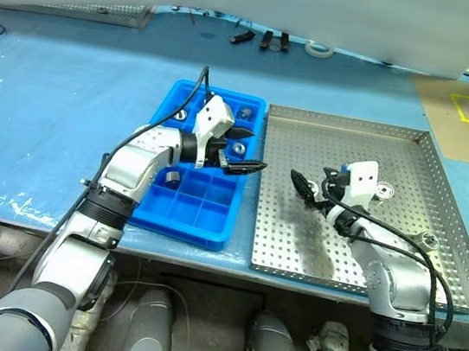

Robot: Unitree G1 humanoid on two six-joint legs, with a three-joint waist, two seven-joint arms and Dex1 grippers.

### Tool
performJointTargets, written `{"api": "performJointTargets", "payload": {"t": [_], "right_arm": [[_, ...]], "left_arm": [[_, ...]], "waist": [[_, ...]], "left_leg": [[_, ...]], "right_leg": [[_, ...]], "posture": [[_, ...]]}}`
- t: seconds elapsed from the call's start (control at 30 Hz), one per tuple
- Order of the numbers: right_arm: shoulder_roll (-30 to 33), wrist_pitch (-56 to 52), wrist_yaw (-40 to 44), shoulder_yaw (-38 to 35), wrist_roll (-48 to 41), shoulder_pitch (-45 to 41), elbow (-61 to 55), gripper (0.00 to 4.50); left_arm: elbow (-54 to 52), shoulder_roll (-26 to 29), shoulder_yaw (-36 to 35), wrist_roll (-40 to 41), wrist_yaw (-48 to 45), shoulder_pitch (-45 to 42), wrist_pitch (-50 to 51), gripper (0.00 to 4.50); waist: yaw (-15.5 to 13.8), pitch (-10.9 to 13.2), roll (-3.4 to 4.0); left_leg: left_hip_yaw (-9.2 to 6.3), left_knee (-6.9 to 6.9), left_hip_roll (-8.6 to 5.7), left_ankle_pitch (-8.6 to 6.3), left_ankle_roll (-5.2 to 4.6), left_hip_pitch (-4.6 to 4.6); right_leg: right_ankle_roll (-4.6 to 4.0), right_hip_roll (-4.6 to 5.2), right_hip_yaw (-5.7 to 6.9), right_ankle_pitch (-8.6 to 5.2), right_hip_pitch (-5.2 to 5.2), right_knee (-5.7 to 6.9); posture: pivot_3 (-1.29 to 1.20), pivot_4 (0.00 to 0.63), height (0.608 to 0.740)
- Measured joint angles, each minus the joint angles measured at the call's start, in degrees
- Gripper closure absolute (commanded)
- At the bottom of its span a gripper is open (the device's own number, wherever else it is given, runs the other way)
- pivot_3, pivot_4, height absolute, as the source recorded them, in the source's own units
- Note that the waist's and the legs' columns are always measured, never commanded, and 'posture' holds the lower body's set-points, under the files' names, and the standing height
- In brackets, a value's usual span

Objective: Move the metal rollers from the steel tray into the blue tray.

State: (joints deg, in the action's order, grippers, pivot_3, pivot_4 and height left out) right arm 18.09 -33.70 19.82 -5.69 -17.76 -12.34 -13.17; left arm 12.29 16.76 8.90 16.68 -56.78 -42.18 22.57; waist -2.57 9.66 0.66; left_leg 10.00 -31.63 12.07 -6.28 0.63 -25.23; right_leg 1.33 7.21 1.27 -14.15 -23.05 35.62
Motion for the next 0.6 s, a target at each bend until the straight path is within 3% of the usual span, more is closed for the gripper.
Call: {"api": "performJointTargets", "payload": {"t": [0.4, 0.5, 0.6], "right_arm": [[-1.0, 6.9, -3.4, 1.9, 6.8, 0.0, 8.1, 0.0], [-1.0, 7.5, -3.3, 2.1, 7.5, 0.0, 8.3, 0.63], [-1.1, 7.9, -3.3, 2.5, 7.9, 0.0, 8.4, 1.68]], "left_arm": [[-0.2, 0.3, 0.1, 0.0, 0.2, 0.7, 0.0, 0.04], [-0.8, 0.5, 0.1, 0.0, 0.3, 0.8, 0.0, 0.0], [-1.1, 0.8, 0.1, -0.1, 0.3, 0.9, 0.0, 0.0]], "waist": [[0.0, 0.0, 0.0], [0.0, 0.0, 0.0], [0.0, 0.0, 0.0]], "left_leg": [[0.0, 0.01, 0.0, 0.0, 0.0, -0.01], [0.0, 0.01, -0.01, 0.0, 0.0, -0.01], [0.0, 0.01, 0.0, 0.0, 0.0, -0.01]], "right_leg": [[0.0, 0.0, 0.0, 0.0, 0.0, -0.02], [0.0, 0.0, 0.0, 0.0, 0.0, -0.02], [0.0, 0.0, 0.0, 0.0, 0.0, -0.01]], "posture": [[-0.15, 0.15, 0.74], [-0.15, 0.15, 0.74], [-0.15, 0.15, 0.74]]}}
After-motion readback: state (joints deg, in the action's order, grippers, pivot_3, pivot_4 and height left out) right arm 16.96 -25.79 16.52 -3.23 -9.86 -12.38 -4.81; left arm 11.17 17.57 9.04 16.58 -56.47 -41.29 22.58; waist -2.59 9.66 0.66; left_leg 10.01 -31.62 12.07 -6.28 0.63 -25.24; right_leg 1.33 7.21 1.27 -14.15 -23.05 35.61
